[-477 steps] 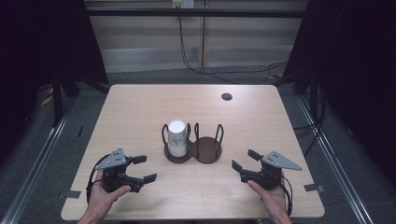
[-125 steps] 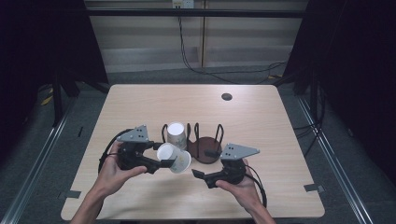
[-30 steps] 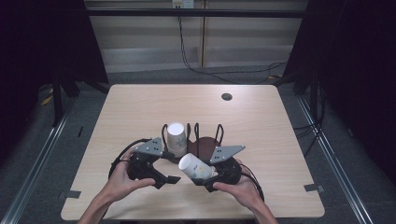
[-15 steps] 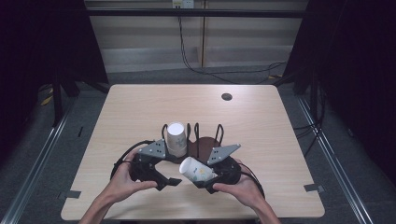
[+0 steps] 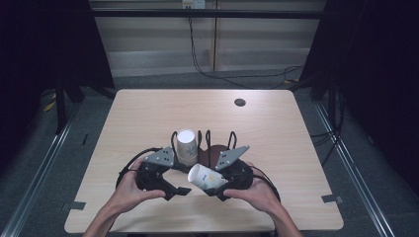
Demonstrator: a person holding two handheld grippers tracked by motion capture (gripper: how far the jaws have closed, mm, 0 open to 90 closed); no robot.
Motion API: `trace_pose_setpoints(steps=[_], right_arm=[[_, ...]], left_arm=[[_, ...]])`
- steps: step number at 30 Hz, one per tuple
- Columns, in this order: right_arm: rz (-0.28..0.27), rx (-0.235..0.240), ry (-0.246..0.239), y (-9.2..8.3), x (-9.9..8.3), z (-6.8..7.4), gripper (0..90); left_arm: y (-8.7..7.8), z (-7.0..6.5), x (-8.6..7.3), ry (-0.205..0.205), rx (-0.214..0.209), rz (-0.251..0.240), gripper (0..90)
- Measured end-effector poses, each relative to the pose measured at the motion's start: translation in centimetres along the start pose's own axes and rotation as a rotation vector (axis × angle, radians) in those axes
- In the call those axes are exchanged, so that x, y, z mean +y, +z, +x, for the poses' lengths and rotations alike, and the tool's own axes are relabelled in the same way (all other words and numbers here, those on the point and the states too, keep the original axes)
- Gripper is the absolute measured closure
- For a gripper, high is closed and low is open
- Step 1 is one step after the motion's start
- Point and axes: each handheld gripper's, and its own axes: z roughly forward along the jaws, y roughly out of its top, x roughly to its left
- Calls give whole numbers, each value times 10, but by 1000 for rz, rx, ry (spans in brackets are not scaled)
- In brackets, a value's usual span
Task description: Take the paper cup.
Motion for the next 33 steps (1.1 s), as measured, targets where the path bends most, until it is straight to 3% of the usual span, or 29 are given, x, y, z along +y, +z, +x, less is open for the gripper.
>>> trace_pose_setpoints(steps=[3, 7, 11, 17, 30, 33], right_arm=[[19, 7, -9, 0, 4, -2, 310], [23, 16, -20, -1, 7, -3, 310], [73, 16, -28, 2, 8, -2, 310], [96, 47, -34, 3, 9, -4, 310], [209, 27, -74, 17, 10, -2, 308], [208, 38, -74, 18, 9, -2, 309]], left_arm=[[0, 0, 0, -11, -2, 1, 224], [1, 1, -1, -6, -9, 13, 223], [2, 1, -1, 8, -7, 22, 224], [3, 0, -1, 15, -12, 33, 234], [13, 0, -3, 19, -4, 66, 216], [15, -1, -3, 37, 4, 67, 215]])
